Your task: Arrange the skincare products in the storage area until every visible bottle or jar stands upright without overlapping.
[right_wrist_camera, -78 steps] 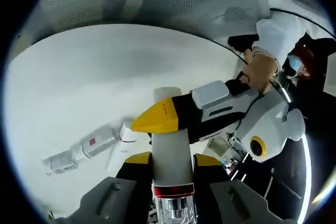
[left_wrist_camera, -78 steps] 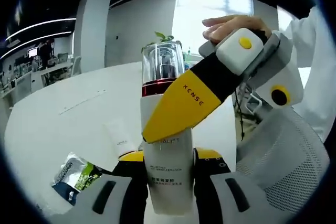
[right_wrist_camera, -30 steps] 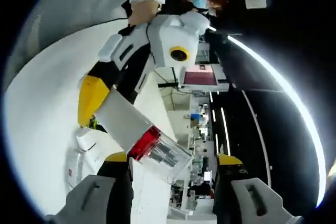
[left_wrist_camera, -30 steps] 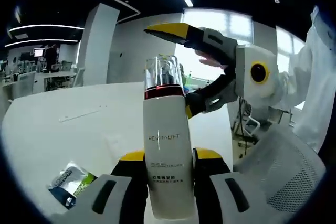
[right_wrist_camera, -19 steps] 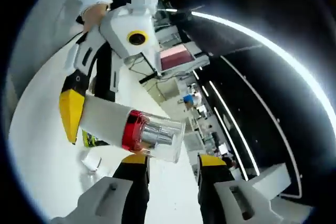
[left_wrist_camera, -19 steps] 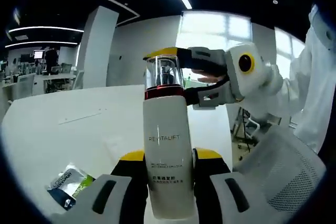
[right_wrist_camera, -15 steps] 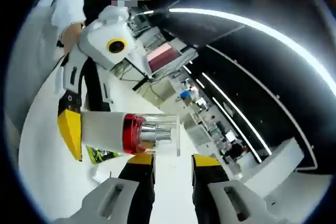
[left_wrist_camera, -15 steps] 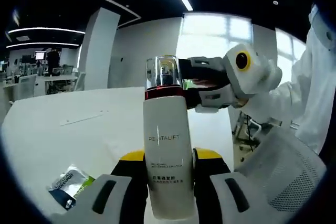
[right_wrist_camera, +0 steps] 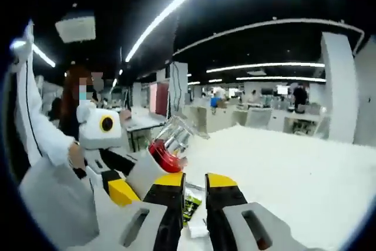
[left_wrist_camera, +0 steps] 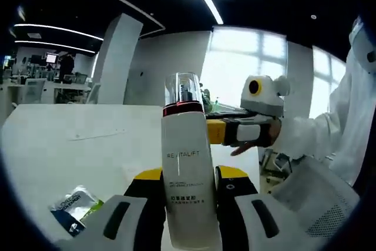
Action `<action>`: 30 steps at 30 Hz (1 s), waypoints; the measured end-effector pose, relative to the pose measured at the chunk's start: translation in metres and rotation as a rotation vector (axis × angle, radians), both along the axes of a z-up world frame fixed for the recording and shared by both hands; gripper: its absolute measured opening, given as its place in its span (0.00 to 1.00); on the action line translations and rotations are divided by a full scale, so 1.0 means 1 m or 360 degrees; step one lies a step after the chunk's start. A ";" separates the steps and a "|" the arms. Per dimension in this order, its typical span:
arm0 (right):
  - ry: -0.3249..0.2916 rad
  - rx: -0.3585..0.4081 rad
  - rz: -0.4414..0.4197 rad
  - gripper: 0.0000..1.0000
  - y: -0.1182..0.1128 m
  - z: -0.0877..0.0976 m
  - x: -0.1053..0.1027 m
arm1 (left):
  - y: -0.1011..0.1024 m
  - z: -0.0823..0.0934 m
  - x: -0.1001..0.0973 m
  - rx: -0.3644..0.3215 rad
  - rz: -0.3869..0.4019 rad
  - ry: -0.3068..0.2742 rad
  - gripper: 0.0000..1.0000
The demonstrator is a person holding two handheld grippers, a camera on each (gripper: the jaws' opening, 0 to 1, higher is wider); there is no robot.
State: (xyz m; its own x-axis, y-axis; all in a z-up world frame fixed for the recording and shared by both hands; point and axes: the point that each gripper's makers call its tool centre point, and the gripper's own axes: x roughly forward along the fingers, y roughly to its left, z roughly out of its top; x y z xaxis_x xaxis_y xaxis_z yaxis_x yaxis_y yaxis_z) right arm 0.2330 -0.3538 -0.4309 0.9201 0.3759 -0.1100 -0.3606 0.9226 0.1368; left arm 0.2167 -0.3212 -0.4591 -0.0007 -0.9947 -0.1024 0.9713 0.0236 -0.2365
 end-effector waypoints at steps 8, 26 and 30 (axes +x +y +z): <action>0.0031 0.0775 0.0234 0.02 0.004 0.011 -0.009 | 0.001 0.005 -0.008 -0.0042 -0.0073 -0.0009 0.28; 0.0112 0.0993 0.0399 0.52 0.020 0.013 -0.018 | -0.001 0.012 -0.014 -0.0097 -0.0091 -0.0049 0.26; 0.0080 0.1107 0.0335 0.43 0.019 0.014 -0.013 | 0.000 0.010 -0.012 -0.0073 -0.0077 -0.0078 0.26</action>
State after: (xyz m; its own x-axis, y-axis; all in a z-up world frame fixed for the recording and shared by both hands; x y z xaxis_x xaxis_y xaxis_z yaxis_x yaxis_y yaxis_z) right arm 0.2204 -0.3347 -0.4166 0.8207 0.5428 0.1784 -0.4986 0.5278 0.6876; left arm 0.2049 -0.3209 -0.4489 -0.0448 -0.9973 -0.0579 0.9815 -0.0332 -0.1884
